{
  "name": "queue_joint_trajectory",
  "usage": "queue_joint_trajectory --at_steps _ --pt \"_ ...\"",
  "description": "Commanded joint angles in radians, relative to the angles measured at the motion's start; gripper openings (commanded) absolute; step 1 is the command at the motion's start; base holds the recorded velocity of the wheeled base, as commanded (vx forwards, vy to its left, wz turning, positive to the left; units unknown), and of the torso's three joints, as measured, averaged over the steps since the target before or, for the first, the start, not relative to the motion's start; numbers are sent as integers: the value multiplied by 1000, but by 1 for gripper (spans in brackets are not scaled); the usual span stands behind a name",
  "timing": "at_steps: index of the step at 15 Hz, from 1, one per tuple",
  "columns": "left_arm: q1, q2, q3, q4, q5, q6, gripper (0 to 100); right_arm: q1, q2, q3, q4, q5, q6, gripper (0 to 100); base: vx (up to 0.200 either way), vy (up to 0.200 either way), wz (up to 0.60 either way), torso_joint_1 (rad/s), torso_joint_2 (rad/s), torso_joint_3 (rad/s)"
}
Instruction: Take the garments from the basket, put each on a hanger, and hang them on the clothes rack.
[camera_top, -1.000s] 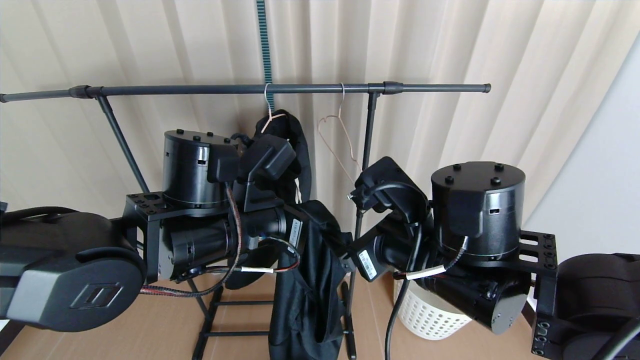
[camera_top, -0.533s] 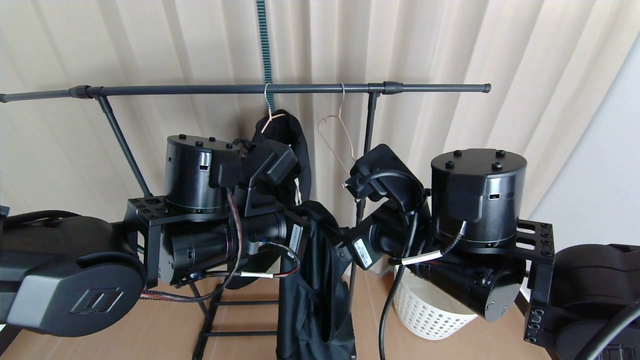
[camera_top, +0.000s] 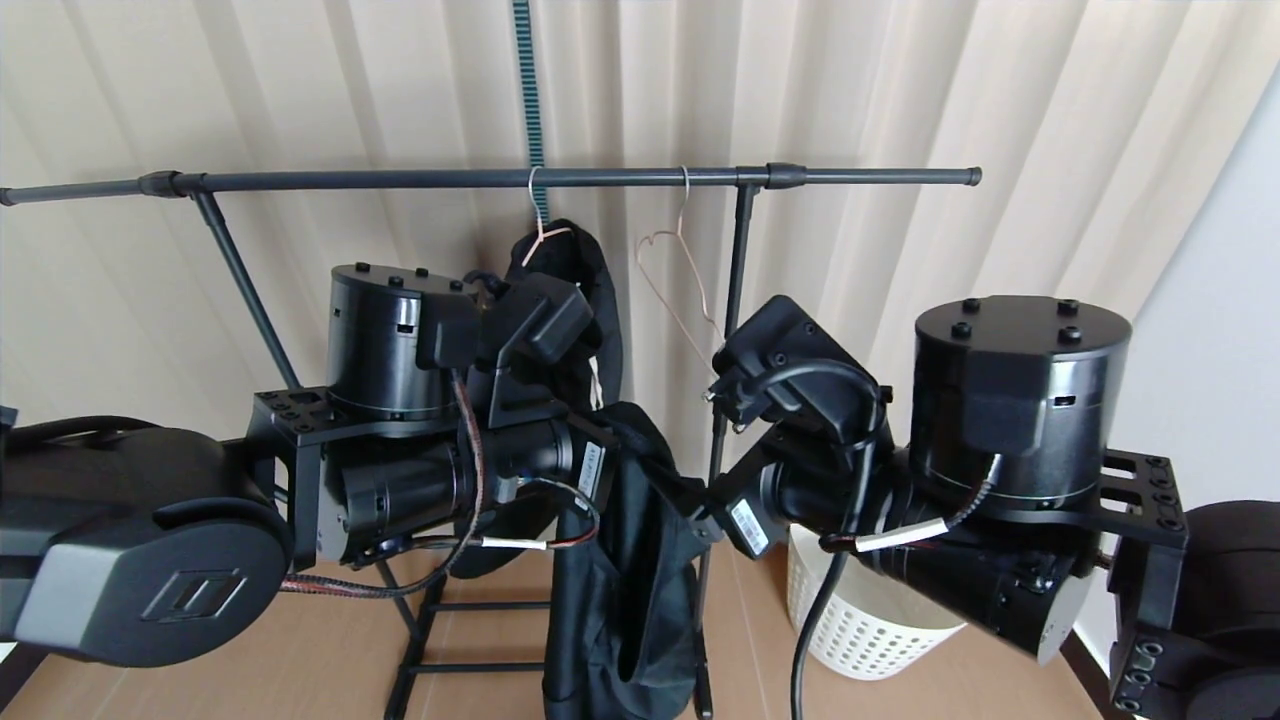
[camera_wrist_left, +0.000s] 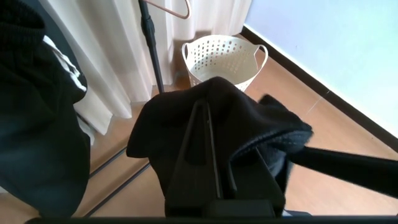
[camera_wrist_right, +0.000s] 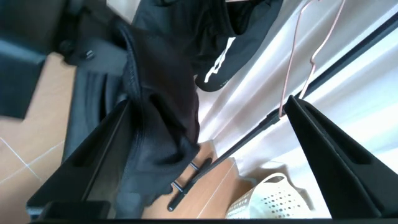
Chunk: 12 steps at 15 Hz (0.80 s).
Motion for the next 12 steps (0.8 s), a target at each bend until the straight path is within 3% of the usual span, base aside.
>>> queue_joint_trajectory --at_steps 1,8,12 --pt "1 -1 -10 1 1 -1 0 -3 -52 26 4 26 -15 100 0 0 0 0 0 0" --pt "-7 2 -27 1 1 1 0 22 -21 19 -3 81 -18 100 0 0 0 0 0 0" --pt "-8 2 -27 1 1 1 0 23 0 -11 -3 75 -23 100 0 0 0 0 0 0"
